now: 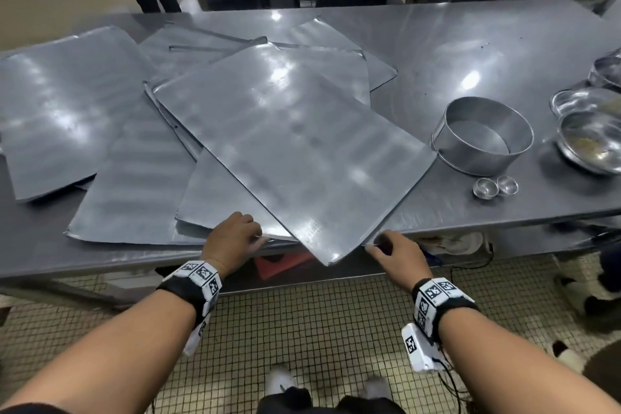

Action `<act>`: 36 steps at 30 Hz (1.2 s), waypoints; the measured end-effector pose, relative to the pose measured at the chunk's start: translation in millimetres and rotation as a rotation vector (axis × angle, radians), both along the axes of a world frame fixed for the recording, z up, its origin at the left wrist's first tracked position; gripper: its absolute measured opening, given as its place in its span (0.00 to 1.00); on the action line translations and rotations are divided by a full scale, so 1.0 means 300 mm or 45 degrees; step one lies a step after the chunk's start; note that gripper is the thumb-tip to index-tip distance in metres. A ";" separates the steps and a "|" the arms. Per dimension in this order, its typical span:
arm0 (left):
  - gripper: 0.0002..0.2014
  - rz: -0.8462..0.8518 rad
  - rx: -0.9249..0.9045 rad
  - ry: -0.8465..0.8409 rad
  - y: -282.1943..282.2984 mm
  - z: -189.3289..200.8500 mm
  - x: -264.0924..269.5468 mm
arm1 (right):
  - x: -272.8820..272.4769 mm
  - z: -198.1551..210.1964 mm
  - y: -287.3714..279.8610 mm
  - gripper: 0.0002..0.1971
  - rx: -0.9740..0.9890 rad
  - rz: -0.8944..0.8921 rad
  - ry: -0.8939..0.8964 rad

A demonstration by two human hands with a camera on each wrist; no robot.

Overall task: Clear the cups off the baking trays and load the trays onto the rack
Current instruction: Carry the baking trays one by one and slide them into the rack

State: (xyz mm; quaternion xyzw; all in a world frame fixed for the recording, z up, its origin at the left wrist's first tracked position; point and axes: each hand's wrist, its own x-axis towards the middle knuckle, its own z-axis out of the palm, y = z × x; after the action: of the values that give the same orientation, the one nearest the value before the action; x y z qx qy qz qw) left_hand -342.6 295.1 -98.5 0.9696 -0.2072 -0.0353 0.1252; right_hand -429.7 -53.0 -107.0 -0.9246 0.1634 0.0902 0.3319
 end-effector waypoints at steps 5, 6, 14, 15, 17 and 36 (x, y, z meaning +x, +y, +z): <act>0.18 0.562 -0.370 -0.012 0.094 0.035 0.032 | 0.012 0.023 0.004 0.15 0.213 -0.213 0.030; 0.21 0.715 -0.325 -0.004 0.119 0.037 0.040 | 0.017 0.023 0.008 0.17 0.255 -0.267 0.036; 0.26 1.112 -0.415 0.306 0.256 -0.042 0.105 | 0.058 -0.023 0.048 0.27 0.353 -0.414 0.060; 0.25 1.108 -0.454 0.306 0.266 -0.050 0.112 | 0.062 -0.024 0.049 0.27 0.344 -0.417 0.051; 0.29 1.100 -0.523 0.298 0.287 -0.068 0.116 | 0.063 -0.016 0.051 0.27 0.328 -0.415 0.035; 0.25 1.169 -0.709 0.278 0.260 -0.084 -0.276 | -0.160 -0.014 -0.044 0.21 0.283 -0.317 0.008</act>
State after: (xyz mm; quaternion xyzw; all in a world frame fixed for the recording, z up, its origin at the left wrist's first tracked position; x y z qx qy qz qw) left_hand -425.3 373.0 -123.7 0.8813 0.2499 -0.0211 0.4006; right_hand -477.6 -66.1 -111.3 -0.8544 0.2669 0.0687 0.4404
